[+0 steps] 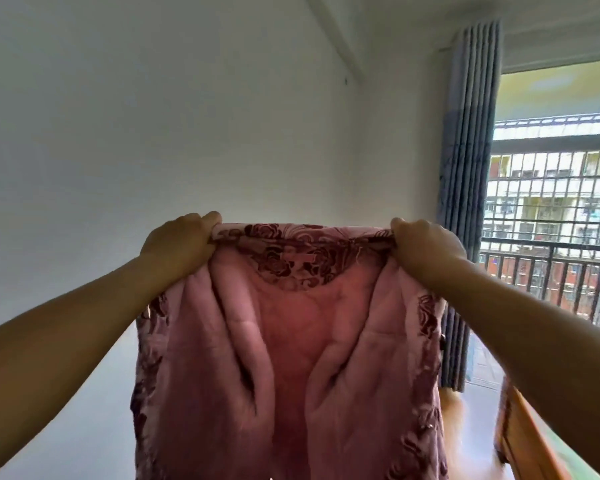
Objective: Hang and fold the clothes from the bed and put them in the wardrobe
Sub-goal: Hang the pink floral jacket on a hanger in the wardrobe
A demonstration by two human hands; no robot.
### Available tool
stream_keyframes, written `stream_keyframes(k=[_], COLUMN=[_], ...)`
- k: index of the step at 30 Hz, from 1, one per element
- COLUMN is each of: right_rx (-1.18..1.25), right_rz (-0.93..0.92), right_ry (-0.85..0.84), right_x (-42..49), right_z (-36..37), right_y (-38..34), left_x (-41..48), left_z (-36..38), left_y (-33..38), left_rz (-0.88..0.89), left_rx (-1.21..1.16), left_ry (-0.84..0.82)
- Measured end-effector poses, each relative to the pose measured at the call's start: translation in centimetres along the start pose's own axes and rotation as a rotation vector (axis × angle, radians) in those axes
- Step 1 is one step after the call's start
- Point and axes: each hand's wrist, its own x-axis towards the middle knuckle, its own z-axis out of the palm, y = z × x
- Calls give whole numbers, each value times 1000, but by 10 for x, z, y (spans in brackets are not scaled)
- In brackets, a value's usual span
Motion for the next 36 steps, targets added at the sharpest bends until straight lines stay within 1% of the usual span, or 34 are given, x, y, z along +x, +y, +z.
stream_keyframes(k=[3, 7, 10, 12, 16, 21, 23, 25, 27, 29, 30, 33, 36], right_rx=[-186, -464, -617, -692, -621, -454, -479, -585, -557, -513, -516, -602, -655], right_rz=[-66, -104, -52, 46, 305, 507, 590, 566, 501, 480, 495, 550, 563], right_ry=[58, 113, 114, 79, 10, 9, 20, 32, 41, 50, 30, -110, -195], right_x=[24, 23, 5, -10, -57, -133, -159, -186, -215, -248, -264, -316, -369], right_z=[-47, -95, -119, -130, -147, -162, -177, -193, -211, -228, -238, -266, -286], right_y=[28, 76, 109, 127, 176, 246, 267, 287, 308, 333, 346, 380, 407], left_x=[40, 78, 98, 107, 118, 123, 122, 118, 112, 104, 99, 77, 48], left_z=[-33, -64, -72, -73, -68, -58, -58, -62, -68, -73, -76, -82, -91], left_y=[16, 48, 84, 115, 174, 266, 313, 362, 409, 457, 481, 554, 627], left_rz=[49, 130, 156, 176, 213, 315, 367, 408, 442, 487, 510, 585, 666], left_rx=[57, 132, 132, 86, -40, -235, -291, -342, -388, -431, -449, -494, -555], left_ry=[56, 133, 182, 210, 204, 160, 146, 139, 135, 134, 130, 104, 53])
